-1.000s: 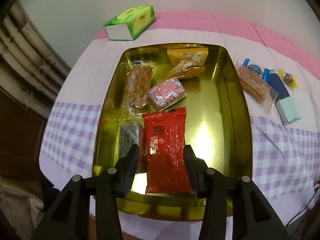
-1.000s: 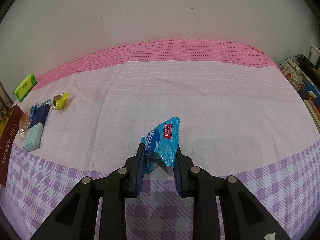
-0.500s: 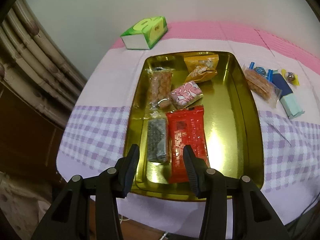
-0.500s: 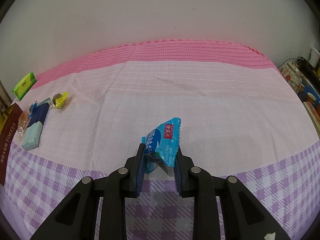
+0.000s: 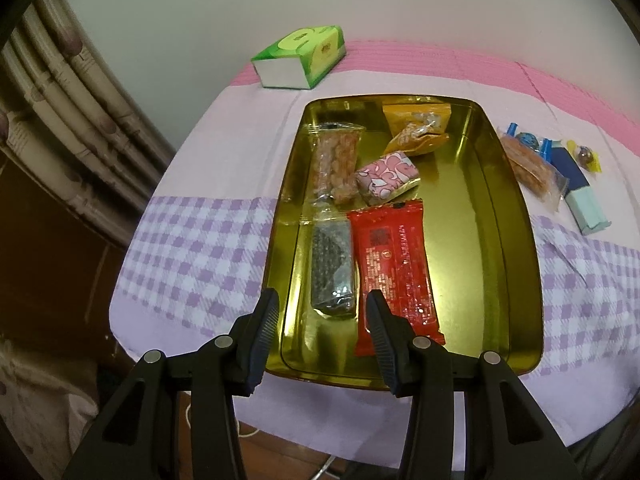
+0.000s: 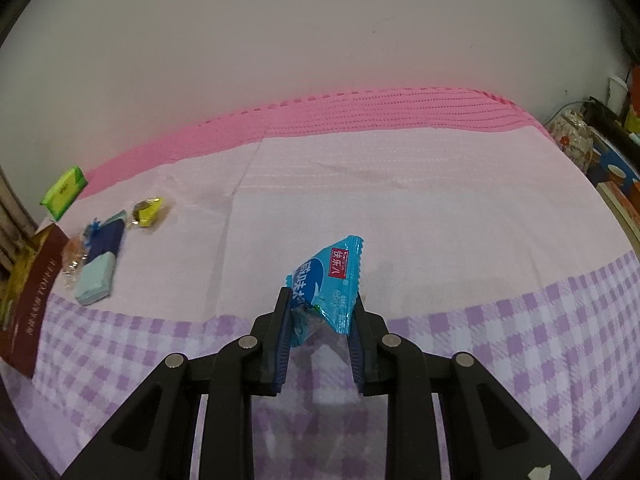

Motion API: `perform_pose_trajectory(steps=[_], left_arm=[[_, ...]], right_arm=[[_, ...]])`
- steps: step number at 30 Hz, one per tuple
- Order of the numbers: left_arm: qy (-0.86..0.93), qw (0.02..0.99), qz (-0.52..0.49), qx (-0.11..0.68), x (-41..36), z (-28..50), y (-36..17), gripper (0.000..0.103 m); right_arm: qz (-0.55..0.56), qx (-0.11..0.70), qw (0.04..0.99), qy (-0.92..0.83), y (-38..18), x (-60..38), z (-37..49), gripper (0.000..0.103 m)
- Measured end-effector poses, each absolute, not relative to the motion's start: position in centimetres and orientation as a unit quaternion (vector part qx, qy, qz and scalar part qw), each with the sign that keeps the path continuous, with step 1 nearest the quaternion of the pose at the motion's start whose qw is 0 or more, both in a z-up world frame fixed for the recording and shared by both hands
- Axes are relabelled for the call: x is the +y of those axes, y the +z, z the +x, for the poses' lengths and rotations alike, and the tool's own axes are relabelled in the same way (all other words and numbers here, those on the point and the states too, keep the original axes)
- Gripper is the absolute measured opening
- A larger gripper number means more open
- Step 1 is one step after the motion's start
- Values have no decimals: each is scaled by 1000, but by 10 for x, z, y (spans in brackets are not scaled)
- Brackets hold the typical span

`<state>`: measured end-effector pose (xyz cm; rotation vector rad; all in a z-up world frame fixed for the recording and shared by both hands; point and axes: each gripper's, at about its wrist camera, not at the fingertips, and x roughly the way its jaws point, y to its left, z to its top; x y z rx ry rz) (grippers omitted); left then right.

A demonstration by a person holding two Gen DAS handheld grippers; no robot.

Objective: Organize snacks
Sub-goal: 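Carry the blue candy over the gold tray with the right gripper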

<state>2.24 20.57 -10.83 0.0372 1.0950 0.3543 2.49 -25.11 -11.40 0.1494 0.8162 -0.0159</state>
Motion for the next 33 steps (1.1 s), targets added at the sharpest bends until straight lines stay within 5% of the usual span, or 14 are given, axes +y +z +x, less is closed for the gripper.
perform_pose_trajectory(steps=[33], left_arm=[[146,847,-21,510,217,19,-99,46]], right_arm=[[-39,368,895,250,-31,9,0,23]])
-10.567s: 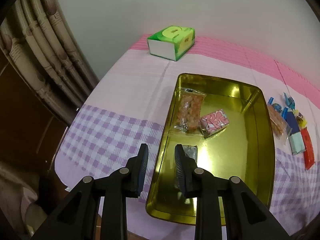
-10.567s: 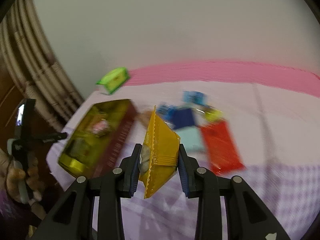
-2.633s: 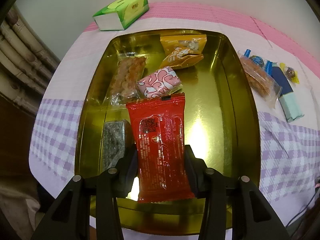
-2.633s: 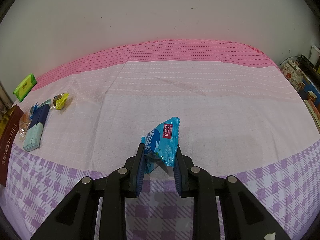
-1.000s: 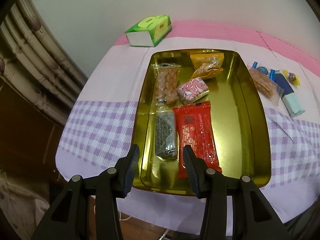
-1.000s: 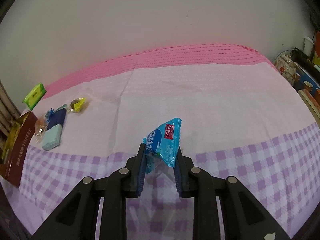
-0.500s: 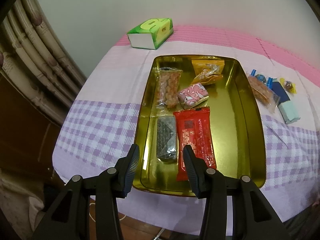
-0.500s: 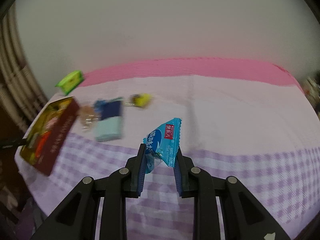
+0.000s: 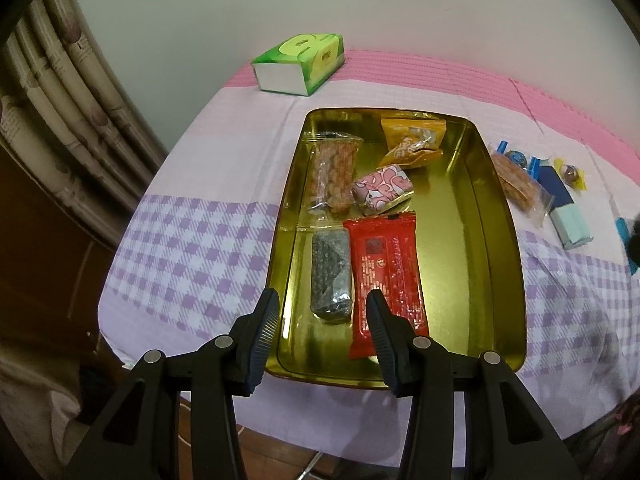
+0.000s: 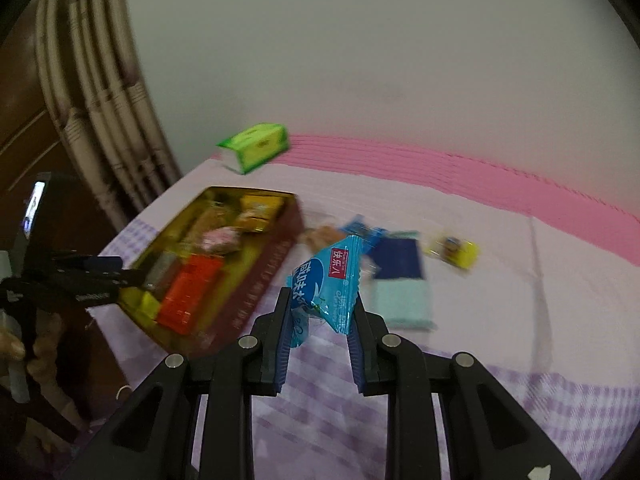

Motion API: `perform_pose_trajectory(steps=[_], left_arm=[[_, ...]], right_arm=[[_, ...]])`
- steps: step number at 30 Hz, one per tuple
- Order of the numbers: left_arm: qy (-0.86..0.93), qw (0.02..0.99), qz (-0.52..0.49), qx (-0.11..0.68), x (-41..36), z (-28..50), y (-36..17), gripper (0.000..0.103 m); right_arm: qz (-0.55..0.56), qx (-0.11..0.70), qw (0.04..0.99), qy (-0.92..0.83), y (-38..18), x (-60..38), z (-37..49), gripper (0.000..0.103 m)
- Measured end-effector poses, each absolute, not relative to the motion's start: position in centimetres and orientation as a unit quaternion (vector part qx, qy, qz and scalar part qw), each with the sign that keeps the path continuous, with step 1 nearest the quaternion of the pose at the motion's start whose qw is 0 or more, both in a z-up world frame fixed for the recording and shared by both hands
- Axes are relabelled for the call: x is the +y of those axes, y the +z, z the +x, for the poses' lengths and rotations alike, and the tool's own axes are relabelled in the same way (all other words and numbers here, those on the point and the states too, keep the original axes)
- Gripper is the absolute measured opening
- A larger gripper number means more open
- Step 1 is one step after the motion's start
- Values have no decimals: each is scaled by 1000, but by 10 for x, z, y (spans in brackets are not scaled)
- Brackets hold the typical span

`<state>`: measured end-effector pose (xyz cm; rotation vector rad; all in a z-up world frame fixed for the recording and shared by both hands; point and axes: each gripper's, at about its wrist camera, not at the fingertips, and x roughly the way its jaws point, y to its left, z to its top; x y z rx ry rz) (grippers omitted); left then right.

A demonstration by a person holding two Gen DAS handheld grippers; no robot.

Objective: Organize snacks
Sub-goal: 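Carry the blue candy over the gold tray with the right gripper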

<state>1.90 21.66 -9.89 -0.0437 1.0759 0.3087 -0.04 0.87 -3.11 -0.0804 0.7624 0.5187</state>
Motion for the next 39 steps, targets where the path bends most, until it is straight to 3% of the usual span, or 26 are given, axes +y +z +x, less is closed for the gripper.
perform_pose_trajectory(steps=[39], left_arm=[[156,839,-34,520,233,22,-106,46]], right_arm=[[-102,432,838,317,-77,137,55,23]])
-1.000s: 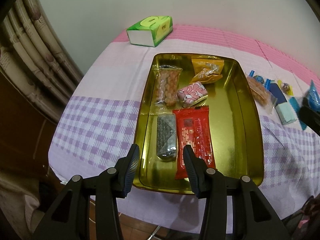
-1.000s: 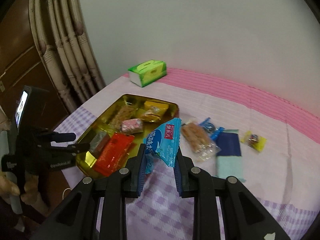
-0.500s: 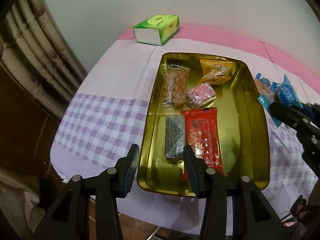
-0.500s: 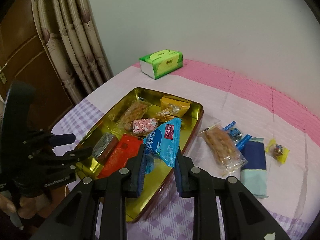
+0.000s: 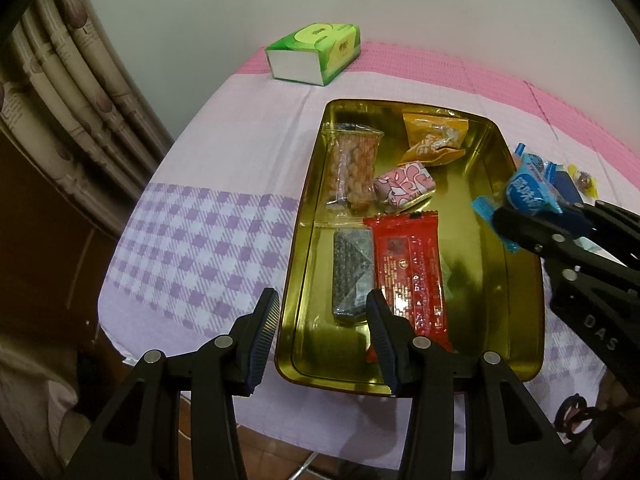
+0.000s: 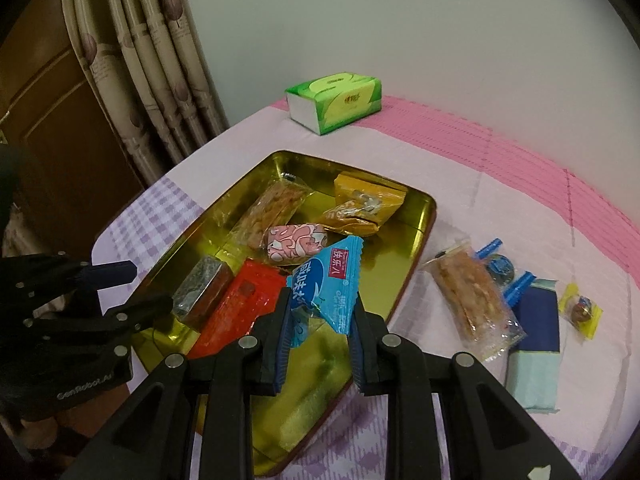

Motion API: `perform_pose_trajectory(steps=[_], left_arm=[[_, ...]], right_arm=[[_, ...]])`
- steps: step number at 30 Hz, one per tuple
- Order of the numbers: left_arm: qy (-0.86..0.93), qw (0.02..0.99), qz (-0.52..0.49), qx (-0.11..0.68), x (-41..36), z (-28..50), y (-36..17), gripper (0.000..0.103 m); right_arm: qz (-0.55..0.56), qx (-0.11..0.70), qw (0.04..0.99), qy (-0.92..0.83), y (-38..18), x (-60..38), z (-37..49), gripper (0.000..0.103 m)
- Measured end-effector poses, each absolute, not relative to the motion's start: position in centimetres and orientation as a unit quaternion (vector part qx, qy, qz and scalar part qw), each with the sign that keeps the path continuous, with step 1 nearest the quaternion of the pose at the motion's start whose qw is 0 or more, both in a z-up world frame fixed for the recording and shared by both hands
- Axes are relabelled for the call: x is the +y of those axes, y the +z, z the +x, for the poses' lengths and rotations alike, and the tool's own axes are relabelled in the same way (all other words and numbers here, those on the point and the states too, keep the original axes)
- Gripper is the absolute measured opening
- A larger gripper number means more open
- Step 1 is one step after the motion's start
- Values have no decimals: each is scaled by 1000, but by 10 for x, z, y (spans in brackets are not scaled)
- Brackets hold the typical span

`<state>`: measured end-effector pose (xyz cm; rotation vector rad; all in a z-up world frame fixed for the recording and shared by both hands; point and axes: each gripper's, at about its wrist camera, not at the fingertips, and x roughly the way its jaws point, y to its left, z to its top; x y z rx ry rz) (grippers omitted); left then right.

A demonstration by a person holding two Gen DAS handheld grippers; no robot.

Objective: Organize snacks
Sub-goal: 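Carry the blue candy over the gold tray with the right gripper, then lower the blue candy into the tray and open the right gripper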

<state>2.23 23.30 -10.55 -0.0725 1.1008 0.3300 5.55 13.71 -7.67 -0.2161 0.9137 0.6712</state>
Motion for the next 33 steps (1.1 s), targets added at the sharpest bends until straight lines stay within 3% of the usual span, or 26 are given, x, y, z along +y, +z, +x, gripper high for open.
perform_pose_trajectory(steps=[33], left_arm=[[146,834,-32,531,234,23,-113,47]], right_arm=[[-97,442,837,307,-87,150,75,25]])
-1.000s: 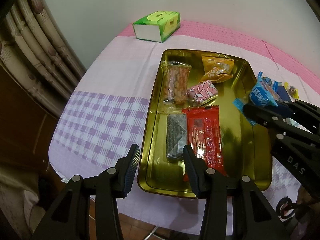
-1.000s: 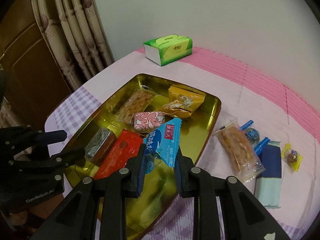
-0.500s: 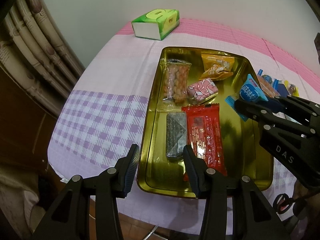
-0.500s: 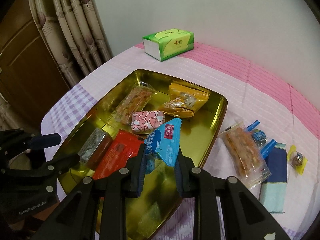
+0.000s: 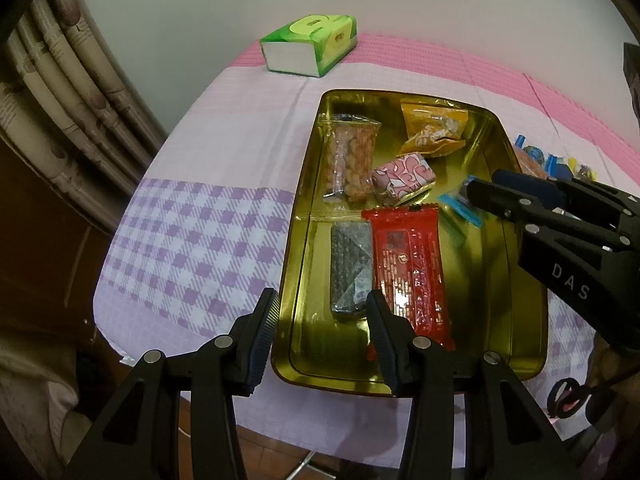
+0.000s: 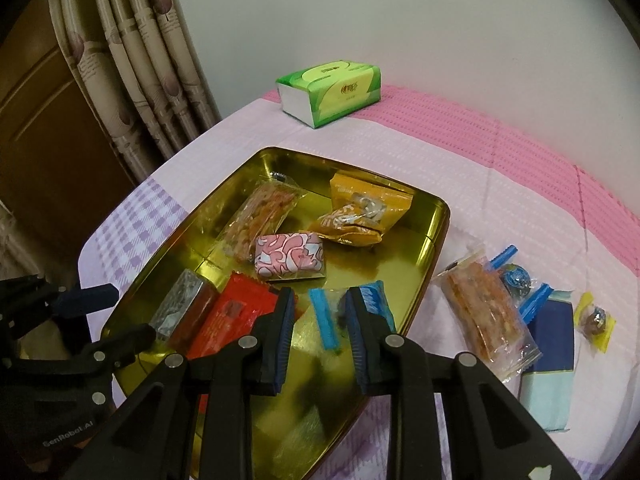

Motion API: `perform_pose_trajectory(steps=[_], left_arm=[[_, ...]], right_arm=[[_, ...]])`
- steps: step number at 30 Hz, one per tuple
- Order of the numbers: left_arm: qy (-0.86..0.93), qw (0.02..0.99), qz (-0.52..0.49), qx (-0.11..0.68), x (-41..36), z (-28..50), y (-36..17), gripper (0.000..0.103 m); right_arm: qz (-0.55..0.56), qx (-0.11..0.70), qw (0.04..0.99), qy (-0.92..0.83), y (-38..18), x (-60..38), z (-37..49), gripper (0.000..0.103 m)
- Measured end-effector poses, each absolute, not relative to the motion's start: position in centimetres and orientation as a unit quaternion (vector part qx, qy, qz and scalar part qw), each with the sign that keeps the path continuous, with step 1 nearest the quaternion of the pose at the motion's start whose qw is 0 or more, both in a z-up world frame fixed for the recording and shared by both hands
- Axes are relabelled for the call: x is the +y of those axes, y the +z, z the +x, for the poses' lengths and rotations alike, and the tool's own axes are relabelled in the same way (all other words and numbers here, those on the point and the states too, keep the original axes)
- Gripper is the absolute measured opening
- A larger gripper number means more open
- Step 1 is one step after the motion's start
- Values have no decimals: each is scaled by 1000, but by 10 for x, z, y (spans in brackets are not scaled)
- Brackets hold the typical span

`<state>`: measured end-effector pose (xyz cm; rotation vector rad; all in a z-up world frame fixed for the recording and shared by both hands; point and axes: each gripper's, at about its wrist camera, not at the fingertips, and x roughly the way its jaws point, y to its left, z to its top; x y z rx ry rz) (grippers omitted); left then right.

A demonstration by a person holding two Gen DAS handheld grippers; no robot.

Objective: Organize snacks
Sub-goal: 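Lower the blue candy into the tray and open the right gripper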

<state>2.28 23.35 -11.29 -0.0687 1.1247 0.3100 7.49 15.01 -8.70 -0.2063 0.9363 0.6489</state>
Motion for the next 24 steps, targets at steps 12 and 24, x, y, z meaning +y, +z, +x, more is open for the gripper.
perform_pose_trajectory(steps=[12,24], left_arm=[[146,833,-29,533,234,25,-114,47],[146,833,-24,533,234,24,-115,47]], right_arm=[[-56,419,851,311,-71,137,72,27],[-15,406,862,302,-61,109,60,33]])
